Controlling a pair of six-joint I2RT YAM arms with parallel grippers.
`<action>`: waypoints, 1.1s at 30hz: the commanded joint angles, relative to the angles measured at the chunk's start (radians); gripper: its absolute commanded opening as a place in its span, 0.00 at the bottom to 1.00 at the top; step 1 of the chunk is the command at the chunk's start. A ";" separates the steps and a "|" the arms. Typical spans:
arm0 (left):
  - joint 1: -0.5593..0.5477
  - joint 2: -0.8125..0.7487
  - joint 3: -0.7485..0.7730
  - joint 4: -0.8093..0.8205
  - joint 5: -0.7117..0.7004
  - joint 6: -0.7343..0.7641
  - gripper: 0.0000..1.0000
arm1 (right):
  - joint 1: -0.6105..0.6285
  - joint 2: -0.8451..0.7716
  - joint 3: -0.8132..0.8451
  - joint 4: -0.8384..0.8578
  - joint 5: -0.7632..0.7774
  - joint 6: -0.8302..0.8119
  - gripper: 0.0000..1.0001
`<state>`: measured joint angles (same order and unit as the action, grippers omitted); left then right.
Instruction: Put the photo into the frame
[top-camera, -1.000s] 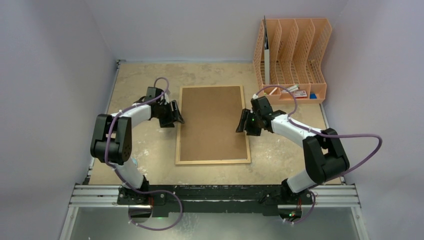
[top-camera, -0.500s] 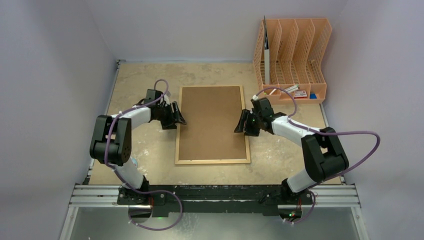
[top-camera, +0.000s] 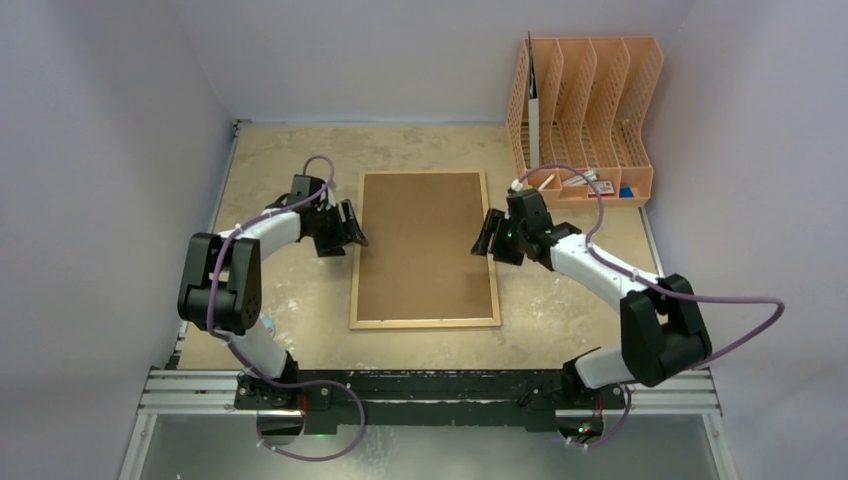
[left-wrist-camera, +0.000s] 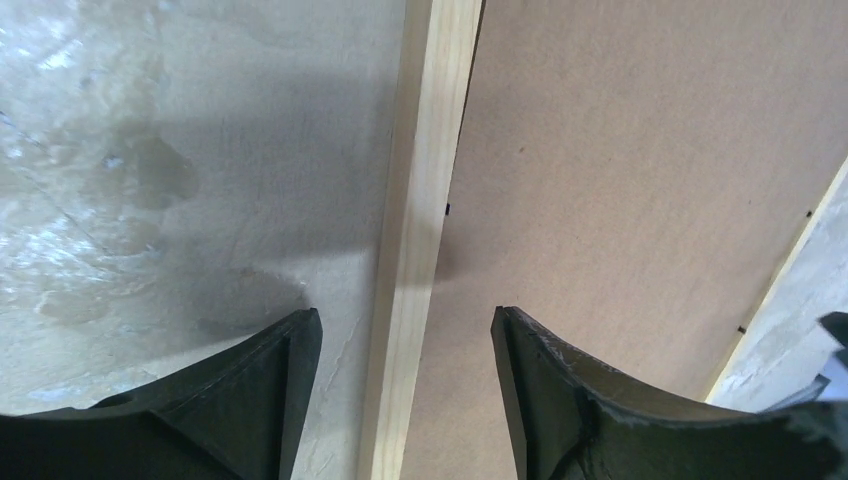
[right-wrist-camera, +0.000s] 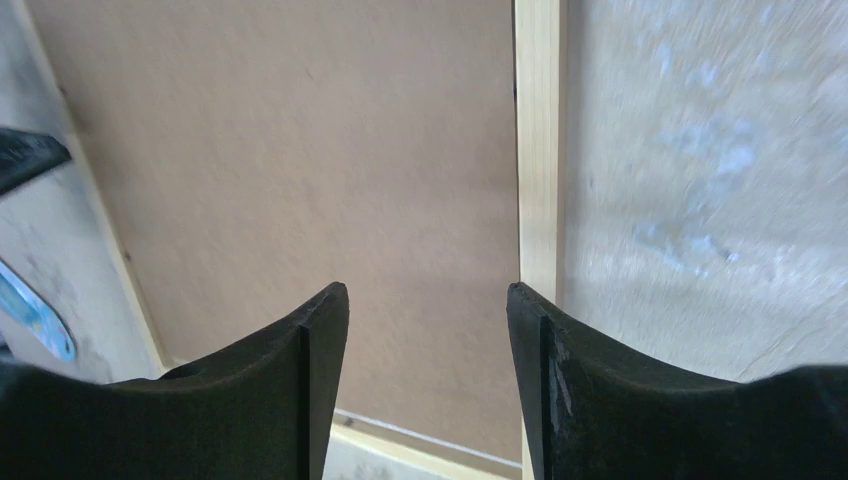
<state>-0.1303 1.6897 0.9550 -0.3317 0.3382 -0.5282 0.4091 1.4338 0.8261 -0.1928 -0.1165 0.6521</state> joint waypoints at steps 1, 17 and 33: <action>0.007 -0.038 0.075 -0.018 -0.055 0.041 0.69 | -0.001 -0.005 0.120 -0.011 0.140 0.000 0.63; 0.032 0.145 0.220 0.079 -0.056 0.030 0.70 | -0.043 0.465 0.592 0.044 0.224 -0.067 0.63; 0.056 0.348 0.358 0.138 0.084 0.014 0.66 | -0.070 0.689 0.711 0.033 0.120 -0.140 0.63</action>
<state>-0.0811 1.9755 1.2797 -0.2203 0.3477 -0.5129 0.3462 2.0995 1.5234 -0.1501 0.0620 0.5407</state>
